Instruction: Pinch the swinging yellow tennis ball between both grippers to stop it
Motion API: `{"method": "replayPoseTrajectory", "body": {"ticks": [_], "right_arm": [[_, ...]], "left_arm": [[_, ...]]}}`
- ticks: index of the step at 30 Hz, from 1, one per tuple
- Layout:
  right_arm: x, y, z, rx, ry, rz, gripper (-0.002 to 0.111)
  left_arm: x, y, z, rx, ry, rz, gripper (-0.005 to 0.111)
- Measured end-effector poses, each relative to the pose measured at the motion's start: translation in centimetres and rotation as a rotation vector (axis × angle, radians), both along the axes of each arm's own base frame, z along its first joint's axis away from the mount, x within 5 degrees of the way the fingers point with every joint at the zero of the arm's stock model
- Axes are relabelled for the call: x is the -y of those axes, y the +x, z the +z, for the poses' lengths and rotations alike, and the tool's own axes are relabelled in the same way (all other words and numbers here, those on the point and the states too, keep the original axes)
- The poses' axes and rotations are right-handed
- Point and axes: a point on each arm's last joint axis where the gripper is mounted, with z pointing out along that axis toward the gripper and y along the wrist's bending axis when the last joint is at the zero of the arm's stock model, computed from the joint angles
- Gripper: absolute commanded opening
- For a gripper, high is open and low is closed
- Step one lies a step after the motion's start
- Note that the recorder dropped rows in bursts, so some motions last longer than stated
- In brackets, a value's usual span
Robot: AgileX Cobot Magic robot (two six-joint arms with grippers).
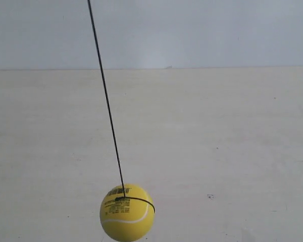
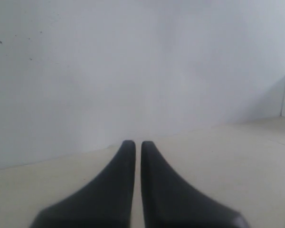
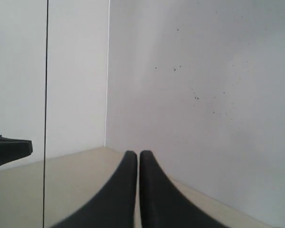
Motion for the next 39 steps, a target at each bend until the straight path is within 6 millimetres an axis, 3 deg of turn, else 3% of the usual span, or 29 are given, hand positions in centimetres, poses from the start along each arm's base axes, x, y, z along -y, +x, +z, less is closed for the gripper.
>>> {"method": "replayPoseTrajectory", "body": {"ticks": [9,18,39], "right_arm": [[1.2,-1.4,0.5,0.058,0.065,-0.034,0.000],[2.8,-2.7,0.7,0.108,0.142,-0.093,0.000],[3.0,-2.5,0.6,0.094,0.143,-0.122,0.000]], "left_arm": [[-1.5,-1.6,0.2,0.037,-0.097,0.087,0.005],[-1.8,-1.7,-0.1,-0.009,-0.157,0.110,0.005],[-1.8,-1.7,-0.1,-0.020,-0.180,0.105,0.005]]}}
